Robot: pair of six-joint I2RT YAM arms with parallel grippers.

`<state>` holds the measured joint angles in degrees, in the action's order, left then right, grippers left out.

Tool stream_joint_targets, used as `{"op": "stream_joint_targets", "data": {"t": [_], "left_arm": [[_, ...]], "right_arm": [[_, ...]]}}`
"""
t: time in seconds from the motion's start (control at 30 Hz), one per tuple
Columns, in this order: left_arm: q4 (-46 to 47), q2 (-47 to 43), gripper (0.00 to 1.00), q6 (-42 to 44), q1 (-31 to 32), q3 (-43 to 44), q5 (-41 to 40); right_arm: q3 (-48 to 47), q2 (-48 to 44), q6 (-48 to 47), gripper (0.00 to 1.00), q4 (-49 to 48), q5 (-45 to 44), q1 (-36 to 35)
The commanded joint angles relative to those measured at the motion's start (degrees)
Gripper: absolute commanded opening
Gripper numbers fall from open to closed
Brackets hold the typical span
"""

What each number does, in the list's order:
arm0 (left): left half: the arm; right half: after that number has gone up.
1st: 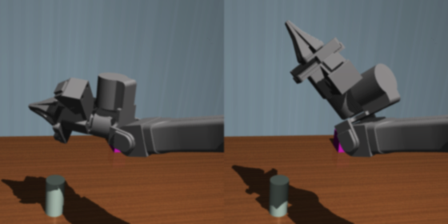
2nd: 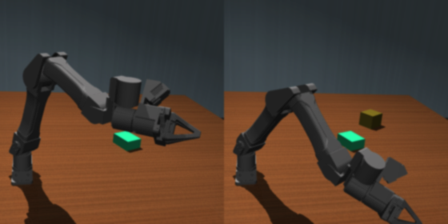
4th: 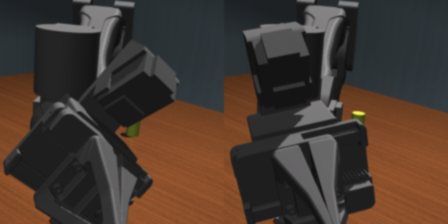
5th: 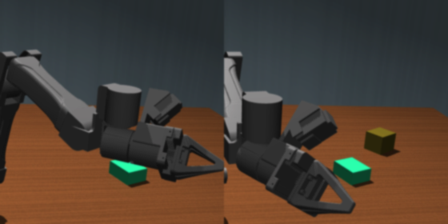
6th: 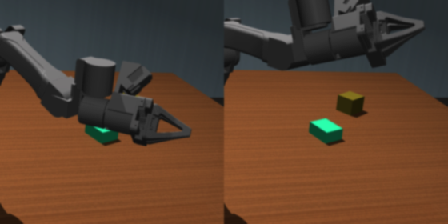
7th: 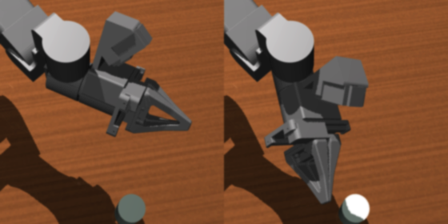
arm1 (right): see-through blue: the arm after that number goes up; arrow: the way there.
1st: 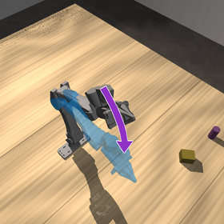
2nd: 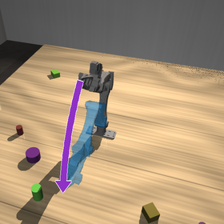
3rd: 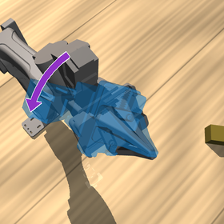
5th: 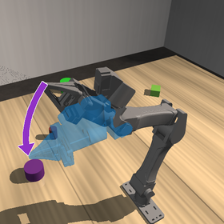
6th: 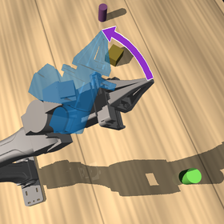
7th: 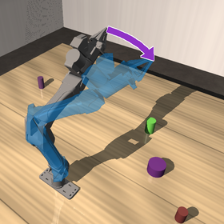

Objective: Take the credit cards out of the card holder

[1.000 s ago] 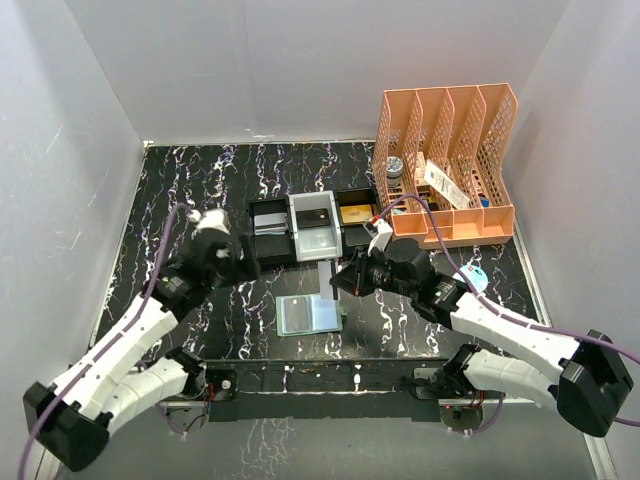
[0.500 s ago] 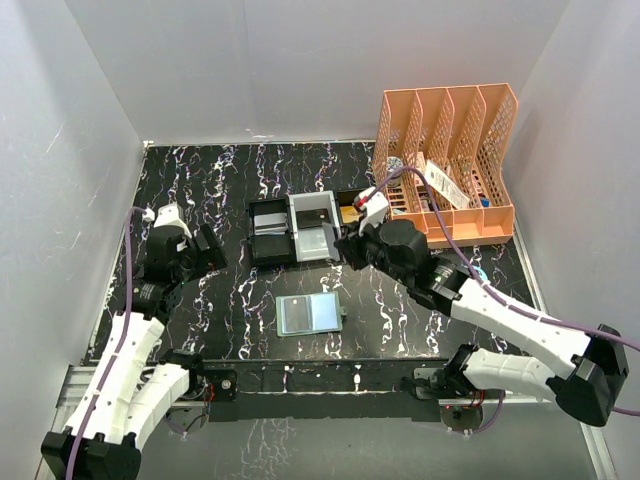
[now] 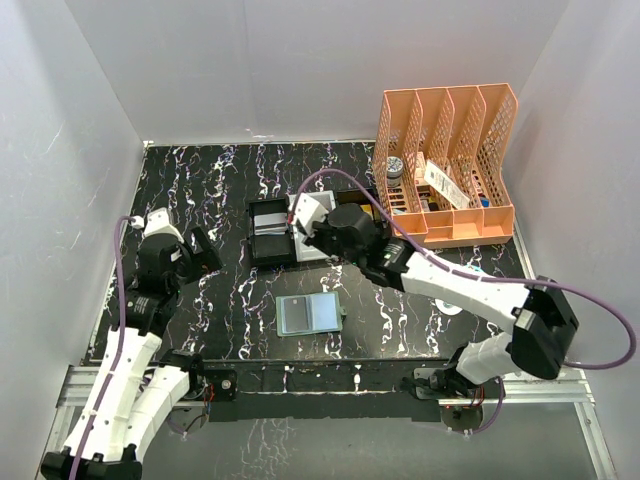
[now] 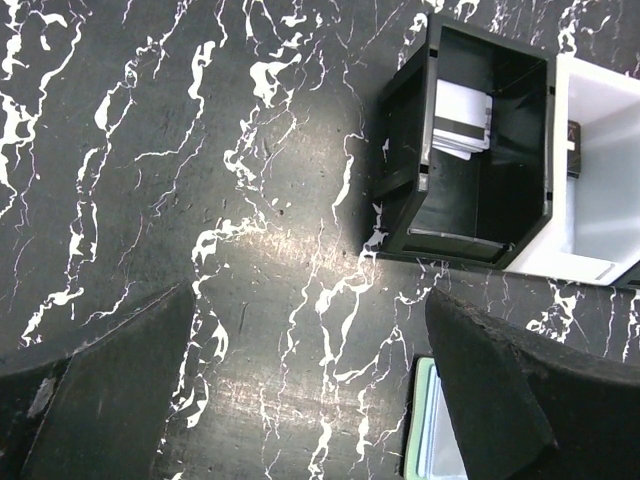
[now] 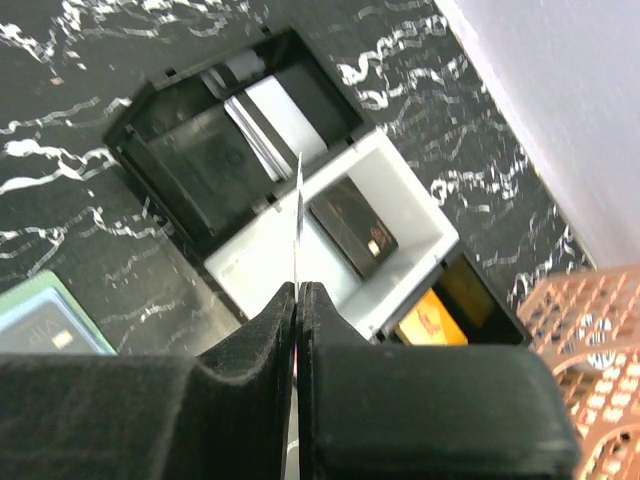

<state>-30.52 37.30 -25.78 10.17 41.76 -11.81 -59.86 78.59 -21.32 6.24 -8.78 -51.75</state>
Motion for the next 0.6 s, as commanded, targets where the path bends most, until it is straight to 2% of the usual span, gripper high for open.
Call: {"op": "stream_joint_targets", "data": {"t": [0.0,0.27,0.57], "left_arm": [[-0.78,1.47,0.99,-0.28,-0.33,0.26,-0.63],[-1.64,0.19,0.99,-0.97,-0.33,0.32,-2.09],[-2.01,-2.1,0.99,-1.29,-0.33,0.19,-3.71]], "right_arm": [[-6.15,4.2,-4.17,0.0,-7.0,1.25,-2.49],[-10.85,12.49,-4.17,0.0,-9.61,3.28,-2.7],[-12.58,20.09,-4.17,0.0,-17.09,6.54,-2.83]]}}
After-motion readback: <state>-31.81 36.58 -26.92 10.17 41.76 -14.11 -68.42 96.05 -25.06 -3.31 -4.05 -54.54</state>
